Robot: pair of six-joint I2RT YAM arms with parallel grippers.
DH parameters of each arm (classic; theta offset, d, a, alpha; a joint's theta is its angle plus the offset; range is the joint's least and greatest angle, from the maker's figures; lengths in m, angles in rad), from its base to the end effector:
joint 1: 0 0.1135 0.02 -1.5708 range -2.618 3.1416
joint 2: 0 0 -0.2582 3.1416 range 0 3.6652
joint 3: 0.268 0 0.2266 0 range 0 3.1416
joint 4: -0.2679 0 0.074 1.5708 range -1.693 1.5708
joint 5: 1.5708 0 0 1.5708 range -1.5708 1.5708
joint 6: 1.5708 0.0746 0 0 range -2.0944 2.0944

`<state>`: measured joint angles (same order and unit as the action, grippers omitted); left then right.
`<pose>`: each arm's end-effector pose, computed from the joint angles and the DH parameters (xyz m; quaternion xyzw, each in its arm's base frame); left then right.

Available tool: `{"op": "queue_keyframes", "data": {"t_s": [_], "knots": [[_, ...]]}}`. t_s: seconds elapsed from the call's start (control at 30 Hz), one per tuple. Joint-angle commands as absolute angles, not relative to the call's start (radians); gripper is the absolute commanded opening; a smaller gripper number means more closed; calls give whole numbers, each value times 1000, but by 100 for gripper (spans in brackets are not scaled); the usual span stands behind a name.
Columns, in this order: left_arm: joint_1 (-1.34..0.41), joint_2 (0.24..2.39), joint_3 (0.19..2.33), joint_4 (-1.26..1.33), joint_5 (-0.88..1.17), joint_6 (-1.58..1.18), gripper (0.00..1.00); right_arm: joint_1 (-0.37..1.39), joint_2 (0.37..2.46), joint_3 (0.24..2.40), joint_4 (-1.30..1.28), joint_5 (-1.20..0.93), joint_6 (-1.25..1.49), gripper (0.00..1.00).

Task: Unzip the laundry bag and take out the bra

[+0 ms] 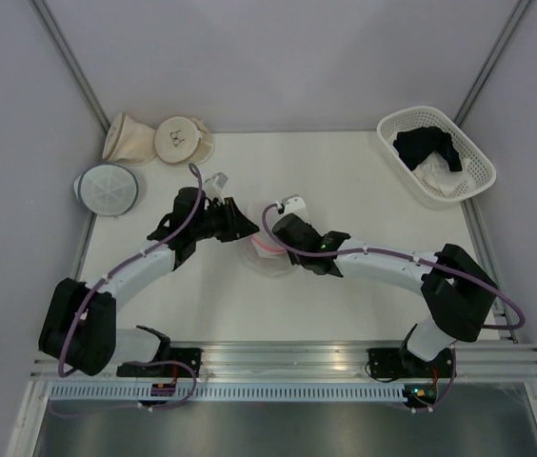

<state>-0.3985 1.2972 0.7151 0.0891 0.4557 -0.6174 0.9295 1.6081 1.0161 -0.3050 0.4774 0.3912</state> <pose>0.2545 -0.1428 0.2254 0.0239 0.8437 -0.4126 0.3426 0.2261 0.2455 0.1898 -0.1685 0.9048 0.0208 0.3906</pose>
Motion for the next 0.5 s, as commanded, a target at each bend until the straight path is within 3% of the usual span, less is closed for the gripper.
{"op": "queue_keyframes", "data": {"t_s": [0.0, 0.07, 0.1, 0.2, 0.33, 0.47], "knots": [[-391, 1402, 807, 156, 450, -552, 47, 930, 1522, 1034, -310, 511, 365, 0], [-388, 1494, 863, 161, 416, -560, 76, 930, 1496, 1022, -316, 508, 368, 1], [-387, 1520, 883, 137, 399, -563, 80, 928, 1488, 1019, -324, 506, 368, 0], [-387, 1540, 905, 117, 328, -592, 85, 928, 1453, 996, -324, 497, 377, 0], [-387, 1413, 838, 11, 101, -669, 89, 930, 1424, 973, -325, 463, 383, 0], [-388, 1200, 773, -145, 6, -777, 91, 930, 1417, 945, -295, 390, 390, 0]]}}
